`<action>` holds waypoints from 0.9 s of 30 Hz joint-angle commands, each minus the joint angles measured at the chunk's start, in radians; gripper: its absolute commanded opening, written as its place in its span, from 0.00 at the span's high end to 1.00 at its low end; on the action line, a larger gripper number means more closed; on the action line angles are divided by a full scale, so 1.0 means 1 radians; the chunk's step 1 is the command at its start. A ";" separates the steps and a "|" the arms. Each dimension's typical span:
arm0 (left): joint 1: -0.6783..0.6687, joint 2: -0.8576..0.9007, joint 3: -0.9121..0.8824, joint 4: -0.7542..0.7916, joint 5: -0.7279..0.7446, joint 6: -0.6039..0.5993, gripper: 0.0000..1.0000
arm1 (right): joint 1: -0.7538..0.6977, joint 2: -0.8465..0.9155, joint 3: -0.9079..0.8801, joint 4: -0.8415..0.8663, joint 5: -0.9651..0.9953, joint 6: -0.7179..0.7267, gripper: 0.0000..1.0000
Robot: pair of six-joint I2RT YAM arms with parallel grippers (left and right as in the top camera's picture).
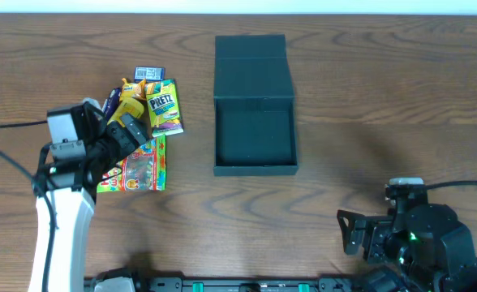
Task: Pack container
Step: 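Lower the left gripper onto the green Haribo bag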
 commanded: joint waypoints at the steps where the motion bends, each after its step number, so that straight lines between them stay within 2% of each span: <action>1: 0.002 0.053 0.016 0.008 0.063 -0.024 0.05 | -0.005 -0.001 0.009 -0.001 0.003 -0.011 0.01; 6: 0.001 0.133 0.016 0.015 0.020 -0.121 0.05 | -0.005 -0.001 0.010 -0.001 0.003 -0.011 0.01; 10: 0.001 0.196 0.016 -0.058 -0.150 -0.395 0.05 | -0.005 -0.001 0.010 -0.001 0.003 -0.011 0.01; 16: 0.001 0.262 0.015 -0.073 -0.259 -0.491 0.04 | -0.005 -0.001 0.009 -0.001 0.003 -0.011 0.01; 21: 0.002 0.337 0.015 -0.029 -0.265 -0.503 0.00 | -0.005 -0.001 0.010 -0.001 0.003 -0.011 0.01; 23: 0.002 0.369 0.015 -0.022 -0.266 -0.525 0.07 | -0.005 -0.001 0.010 -0.001 0.003 -0.011 0.01; 27: 0.002 0.415 0.016 0.011 -0.265 -0.531 0.09 | -0.005 -0.001 0.009 -0.001 0.003 -0.011 0.01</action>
